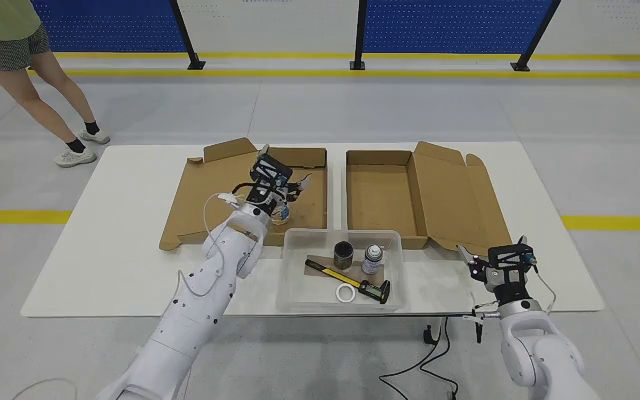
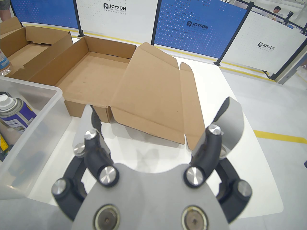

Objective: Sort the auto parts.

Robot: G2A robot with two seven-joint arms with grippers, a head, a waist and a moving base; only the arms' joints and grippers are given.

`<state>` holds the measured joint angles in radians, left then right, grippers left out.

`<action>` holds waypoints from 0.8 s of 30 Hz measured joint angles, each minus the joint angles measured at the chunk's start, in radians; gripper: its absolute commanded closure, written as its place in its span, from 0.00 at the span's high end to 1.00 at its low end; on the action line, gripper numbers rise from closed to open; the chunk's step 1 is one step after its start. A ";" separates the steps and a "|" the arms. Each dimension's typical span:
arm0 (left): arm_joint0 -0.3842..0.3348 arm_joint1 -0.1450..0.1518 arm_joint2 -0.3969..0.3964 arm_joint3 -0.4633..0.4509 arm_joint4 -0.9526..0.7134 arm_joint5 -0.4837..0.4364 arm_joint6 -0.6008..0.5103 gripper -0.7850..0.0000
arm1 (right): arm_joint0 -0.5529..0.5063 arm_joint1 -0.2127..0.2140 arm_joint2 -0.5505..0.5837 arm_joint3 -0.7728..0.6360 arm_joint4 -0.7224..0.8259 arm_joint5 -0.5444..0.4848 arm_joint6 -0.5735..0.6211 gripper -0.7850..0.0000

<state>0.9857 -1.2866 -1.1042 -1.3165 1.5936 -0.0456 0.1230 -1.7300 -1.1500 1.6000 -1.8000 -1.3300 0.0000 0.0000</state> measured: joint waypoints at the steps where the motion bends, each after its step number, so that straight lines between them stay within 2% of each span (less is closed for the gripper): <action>1: 0.011 0.003 -0.009 -0.025 0.001 -0.020 -0.008 1.00 | 0.000 0.000 0.000 0.000 0.000 0.000 0.000 1.00; 12: 0.191 0.049 -0.137 -0.310 -0.093 -0.366 -0.183 1.00 | 0.000 0.000 0.000 0.000 0.000 0.000 0.000 1.00; 19: 0.284 0.064 -0.176 -0.418 -0.221 -0.511 -0.315 1.00 | 0.000 0.000 0.000 0.000 0.000 0.000 0.000 1.00; 24: 0.325 0.068 -0.169 -0.441 -0.297 -0.540 -0.383 1.00 | 0.000 0.000 0.000 0.000 0.000 0.000 0.000 1.00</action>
<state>1.3108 -1.2190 -1.2727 -1.7573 1.2964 -0.5859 -0.2605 -1.7300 -1.1500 1.6000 -1.8000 -1.3300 0.0000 0.0000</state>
